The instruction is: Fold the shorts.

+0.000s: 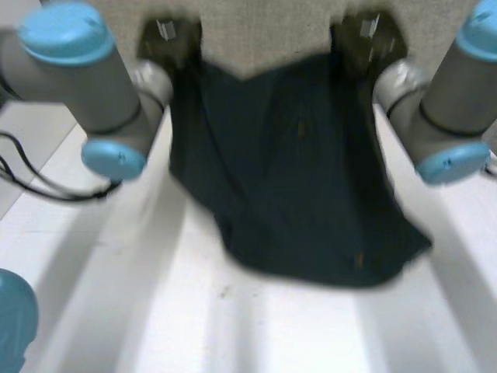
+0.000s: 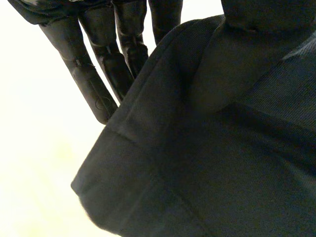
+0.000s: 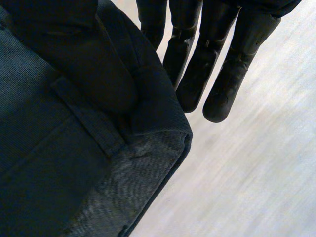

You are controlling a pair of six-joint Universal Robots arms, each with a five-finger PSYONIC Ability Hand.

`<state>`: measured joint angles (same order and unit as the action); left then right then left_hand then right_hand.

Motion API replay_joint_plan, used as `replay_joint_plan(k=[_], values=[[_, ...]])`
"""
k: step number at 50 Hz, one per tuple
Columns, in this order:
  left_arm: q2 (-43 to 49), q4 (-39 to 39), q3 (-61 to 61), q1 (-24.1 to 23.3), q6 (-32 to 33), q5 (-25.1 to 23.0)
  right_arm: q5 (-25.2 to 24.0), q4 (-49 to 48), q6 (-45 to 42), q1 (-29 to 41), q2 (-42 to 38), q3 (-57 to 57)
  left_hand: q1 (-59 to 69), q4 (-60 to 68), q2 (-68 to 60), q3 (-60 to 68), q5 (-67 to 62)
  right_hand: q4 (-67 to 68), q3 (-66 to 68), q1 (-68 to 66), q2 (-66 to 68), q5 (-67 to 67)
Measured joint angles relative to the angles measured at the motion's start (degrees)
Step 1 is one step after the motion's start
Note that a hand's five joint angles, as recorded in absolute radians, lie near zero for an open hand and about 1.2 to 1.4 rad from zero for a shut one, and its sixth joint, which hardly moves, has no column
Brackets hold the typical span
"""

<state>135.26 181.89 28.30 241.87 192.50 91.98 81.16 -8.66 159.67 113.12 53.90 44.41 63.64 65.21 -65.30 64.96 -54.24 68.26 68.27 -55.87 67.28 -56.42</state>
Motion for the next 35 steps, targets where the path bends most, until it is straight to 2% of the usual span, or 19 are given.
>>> replay_joint_plan(k=[3,6,11,13,21,27,35], values=[[-3.63,9.05,-2.77,0.49,-0.81,0.56,-0.16,-11.26,0.47,-0.05,2.65,-1.88,0.0,0.0,0.0,0.0,0.0,0.01,0.02,0.0,0.0,0.0],[-8.16,15.84,-2.16,0.84,-2.07,0.8,-0.16,-18.38,0.77,-0.07,4.74,-2.58,0.0,0.0,0.0,0.0,0.0,0.0,0.02,0.0,0.0,0.0],[-13.0,20.68,1.85,1.36,-3.47,0.66,-0.19,-22.36,1.13,-0.09,6.32,-2.67,0.01,0.0,-0.08,0.0,0.0,0.0,0.02,0.0,0.0,0.0],[-16.26,22.44,7.52,2.29,-4.27,0.27,-0.34,-22.27,1.33,-0.09,7.02,-2.21,0.01,0.0,-0.09,0.0,0.0,0.01,0.02,0.0,0.0,0.0],[-18.46,19.99,23.07,4.16,-4.5,-0.03,-0.83,-13.33,1.05,-0.09,5.92,2.79,0.0,-0.03,-0.05,0.0,0.0,0.01,0.02,-0.01,0.0,0.0],[-18.02,15.87,35.77,5.18,-4.27,0.22,-1.42,-7.06,-0.16,-0.03,1.72,9.74,0.0,-0.1,0.1,-0.09,0.0,0.02,0.02,-0.01,0.0,0.0],[-14.23,6.04,47.07,5.33,-4.09,0.47,-3.19,4.26,-8.49,0.63,-7.63,15.04,0.0,-0.96,0.96,-0.16,0.11,0.03,0.02,-0.01,0.0,0.0]])
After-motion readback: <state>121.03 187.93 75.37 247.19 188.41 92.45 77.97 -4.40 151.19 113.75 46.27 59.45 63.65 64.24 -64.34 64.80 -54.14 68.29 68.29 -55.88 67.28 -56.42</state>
